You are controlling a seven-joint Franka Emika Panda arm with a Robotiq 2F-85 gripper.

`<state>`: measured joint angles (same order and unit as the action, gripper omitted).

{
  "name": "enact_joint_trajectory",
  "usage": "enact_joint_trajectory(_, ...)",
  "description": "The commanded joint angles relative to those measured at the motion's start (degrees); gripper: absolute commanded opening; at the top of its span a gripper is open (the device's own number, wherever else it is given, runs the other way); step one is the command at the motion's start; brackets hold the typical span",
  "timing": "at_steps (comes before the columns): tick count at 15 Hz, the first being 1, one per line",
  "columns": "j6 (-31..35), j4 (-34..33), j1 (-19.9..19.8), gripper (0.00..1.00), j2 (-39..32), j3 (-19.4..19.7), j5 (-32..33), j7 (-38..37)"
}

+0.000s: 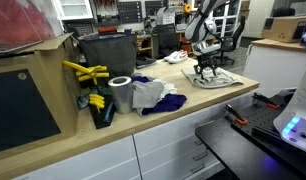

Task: Fold the towel from left to right then move it to the left.

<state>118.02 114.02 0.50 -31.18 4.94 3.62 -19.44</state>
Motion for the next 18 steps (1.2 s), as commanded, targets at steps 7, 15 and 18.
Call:
enact_joint_trajectory(7, -0.5, 0.7, 0.2, 0.05, 1.4, 1.4, 1.7, 1.2)
enact_joint_trajectory(15, -1.0, 4.3, 0.6, 0.01, 6.0, 1.3, 3.9, 1.9)
enact_joint_trajectory(18, -2.1, 7.3, 0.6, 0.01, 9.4, 1.6, 6.2, 2.9)
